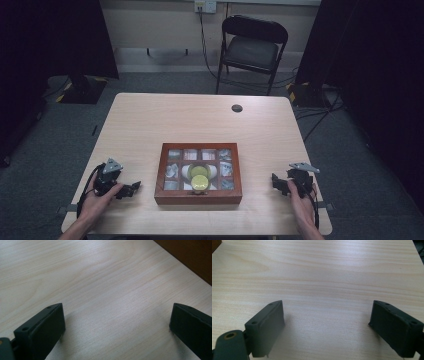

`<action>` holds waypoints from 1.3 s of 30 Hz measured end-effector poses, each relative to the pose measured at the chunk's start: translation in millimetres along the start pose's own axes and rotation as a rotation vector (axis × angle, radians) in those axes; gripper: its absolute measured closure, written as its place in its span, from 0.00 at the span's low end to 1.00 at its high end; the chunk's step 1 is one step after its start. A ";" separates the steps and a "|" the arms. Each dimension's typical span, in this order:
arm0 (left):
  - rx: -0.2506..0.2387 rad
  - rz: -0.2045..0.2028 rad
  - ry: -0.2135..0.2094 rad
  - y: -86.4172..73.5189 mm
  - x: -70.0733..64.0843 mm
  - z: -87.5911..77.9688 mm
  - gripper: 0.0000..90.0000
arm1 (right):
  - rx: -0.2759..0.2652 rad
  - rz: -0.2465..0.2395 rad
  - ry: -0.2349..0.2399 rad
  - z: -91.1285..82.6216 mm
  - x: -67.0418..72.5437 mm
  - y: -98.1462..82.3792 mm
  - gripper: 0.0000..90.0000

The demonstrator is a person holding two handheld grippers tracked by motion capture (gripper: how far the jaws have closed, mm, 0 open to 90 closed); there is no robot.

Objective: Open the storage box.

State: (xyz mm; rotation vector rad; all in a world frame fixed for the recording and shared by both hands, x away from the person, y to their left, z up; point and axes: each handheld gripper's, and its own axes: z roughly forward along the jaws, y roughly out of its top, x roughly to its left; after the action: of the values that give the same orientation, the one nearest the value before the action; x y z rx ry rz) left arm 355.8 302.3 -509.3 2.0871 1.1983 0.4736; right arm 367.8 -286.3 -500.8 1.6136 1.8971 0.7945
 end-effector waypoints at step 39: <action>-0.030 0.049 -0.191 22.7 -27.3 -29.3 0.28 | 0.000 -0.083 0.088 -1.3 2.3 -1.1 0.12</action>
State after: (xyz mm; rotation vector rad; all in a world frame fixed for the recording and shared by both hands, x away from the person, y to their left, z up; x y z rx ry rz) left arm 338.1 281.9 -472.0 2.0882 1.0259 0.3042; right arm 365.7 -284.3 -500.8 1.5125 2.0112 0.8427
